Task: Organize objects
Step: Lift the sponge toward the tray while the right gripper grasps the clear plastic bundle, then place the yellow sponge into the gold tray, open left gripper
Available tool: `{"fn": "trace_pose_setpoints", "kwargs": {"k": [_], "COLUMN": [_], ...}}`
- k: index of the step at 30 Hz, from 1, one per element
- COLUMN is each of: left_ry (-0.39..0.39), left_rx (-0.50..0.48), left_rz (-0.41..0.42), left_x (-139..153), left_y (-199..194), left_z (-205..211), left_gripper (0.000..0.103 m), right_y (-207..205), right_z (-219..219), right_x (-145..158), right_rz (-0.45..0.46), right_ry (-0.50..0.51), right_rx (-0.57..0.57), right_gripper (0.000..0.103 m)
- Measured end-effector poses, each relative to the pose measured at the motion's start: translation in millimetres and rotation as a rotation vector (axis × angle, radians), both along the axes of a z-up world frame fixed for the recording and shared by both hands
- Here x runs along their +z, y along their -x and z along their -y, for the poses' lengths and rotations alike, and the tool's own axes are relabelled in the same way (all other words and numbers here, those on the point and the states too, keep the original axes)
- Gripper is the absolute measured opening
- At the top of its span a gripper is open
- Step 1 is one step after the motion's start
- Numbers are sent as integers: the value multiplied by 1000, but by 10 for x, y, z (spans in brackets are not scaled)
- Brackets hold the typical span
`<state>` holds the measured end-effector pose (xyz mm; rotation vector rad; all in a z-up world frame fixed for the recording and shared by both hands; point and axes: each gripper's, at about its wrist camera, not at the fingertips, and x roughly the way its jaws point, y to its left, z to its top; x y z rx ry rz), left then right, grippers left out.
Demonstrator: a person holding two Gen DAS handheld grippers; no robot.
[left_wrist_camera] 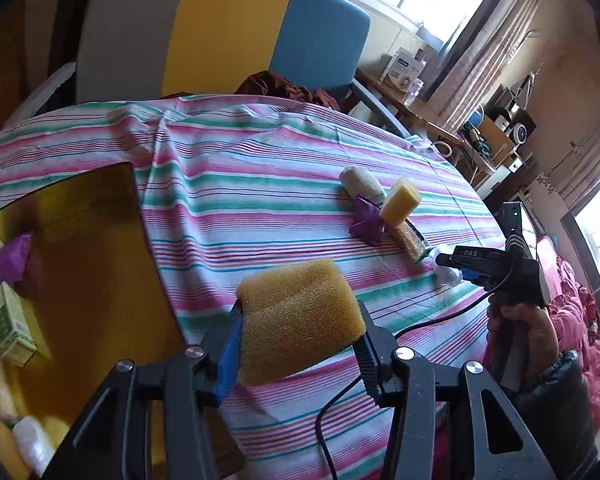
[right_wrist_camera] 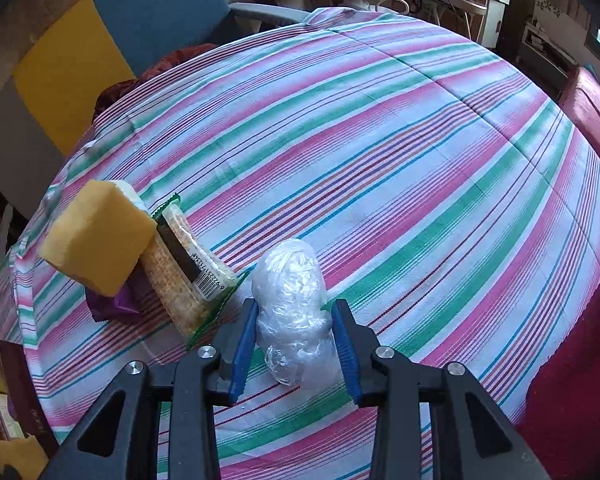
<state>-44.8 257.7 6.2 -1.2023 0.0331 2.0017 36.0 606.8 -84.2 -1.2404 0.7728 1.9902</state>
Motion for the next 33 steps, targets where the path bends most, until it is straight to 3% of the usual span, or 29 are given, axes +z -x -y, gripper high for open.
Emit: {"fn": "trace_pose_setpoints", "kwargs": {"k": [5, 10, 14, 19, 23, 28, 33], "left_ry": [-28, -47, -26, 11, -13, -58, -8], "left_rx": [117, 301, 424, 526, 517, 459, 426], "left_rz": [1, -1, -7, 29, 53, 40, 89], "left_x": [76, 154, 124, -61, -89, -25, -197], "left_y": [159, 422, 551, 620, 717, 990, 1365], "left_z": [599, 1471, 2065, 2461, 2419, 2077, 1634], "left_gripper": [50, 50, 50, 50, 50, 51, 51], "right_y": [9, 26, 0, -28, 0, 17, 25], "right_z": [19, 43, 99, 133, 156, 167, 161], "right_x": [7, 47, 90, 127, 117, 112, 103], "right_rz": [-1, -10, -15, -18, -10, -3, 0], "right_ry": [-2, -13, -29, -43, -50, -56, -56], "right_rx": [6, 23, 42, 49, 61, 70, 71], "right_gripper": [37, 37, 37, 37, 37, 37, 37]}}
